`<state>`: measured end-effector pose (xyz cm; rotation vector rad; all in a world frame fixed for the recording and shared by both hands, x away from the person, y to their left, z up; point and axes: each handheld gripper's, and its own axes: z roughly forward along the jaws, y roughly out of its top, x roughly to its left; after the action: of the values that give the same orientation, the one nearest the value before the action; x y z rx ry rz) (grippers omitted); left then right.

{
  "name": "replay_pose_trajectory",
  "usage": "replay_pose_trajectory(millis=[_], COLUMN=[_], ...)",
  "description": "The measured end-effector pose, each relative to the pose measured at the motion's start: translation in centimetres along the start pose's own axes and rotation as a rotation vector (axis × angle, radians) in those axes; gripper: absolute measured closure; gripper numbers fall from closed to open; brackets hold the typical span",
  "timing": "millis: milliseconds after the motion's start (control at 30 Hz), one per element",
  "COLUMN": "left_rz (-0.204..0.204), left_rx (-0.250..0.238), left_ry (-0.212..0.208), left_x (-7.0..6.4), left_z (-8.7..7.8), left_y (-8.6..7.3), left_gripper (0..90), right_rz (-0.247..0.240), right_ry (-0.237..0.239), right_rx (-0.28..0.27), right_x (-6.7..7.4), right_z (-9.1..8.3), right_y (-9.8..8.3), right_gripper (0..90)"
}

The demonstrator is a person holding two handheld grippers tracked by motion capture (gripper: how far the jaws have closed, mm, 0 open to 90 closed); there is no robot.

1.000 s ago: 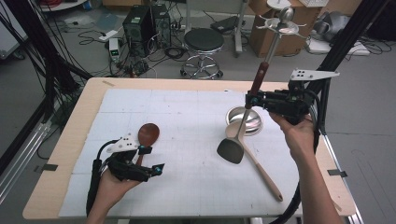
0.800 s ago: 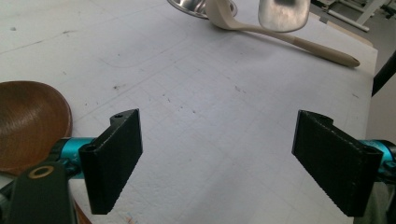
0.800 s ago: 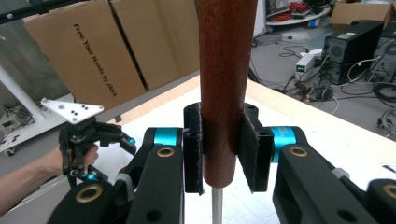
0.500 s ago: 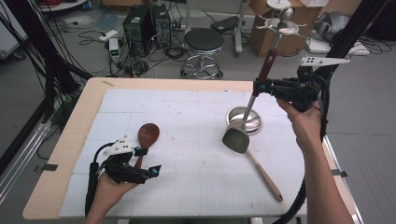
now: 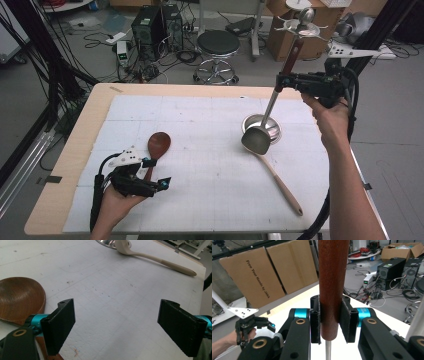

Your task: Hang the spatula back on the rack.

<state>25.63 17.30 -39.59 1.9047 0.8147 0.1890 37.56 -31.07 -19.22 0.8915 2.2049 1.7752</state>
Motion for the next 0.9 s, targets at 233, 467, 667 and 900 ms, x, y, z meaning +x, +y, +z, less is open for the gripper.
replay_pose_trajectory(millis=[233, 467, 667, 900], left_rz=[-0.001, -0.001, -0.003, -0.002], left_rx=[0.006, 0.000, -0.002, 0.001], left_ry=[-0.006, -0.005, -0.009, -0.009], left_x=[0.0, 0.1, 0.1, 0.2], left_z=[0.1, 0.0, 0.1, 0.0], left_y=[-0.1, 0.0, 0.0, -0.1], left_gripper=[15.2, 15.1, 15.2, 15.2], right_rz=[0.012, 0.021, 0.041, 0.049], right_ry=[-0.014, -0.030, -0.034, -0.051], right_rx=[-0.002, -0.005, -0.009, -0.013], right_x=[-0.7, -1.3, -1.8, -2.2], right_z=[-0.2, 0.1, 0.3, 0.6], right_y=[0.5, 0.8, 0.8, 0.7], right_gripper=[73.6, 73.6, 73.5, 73.4])
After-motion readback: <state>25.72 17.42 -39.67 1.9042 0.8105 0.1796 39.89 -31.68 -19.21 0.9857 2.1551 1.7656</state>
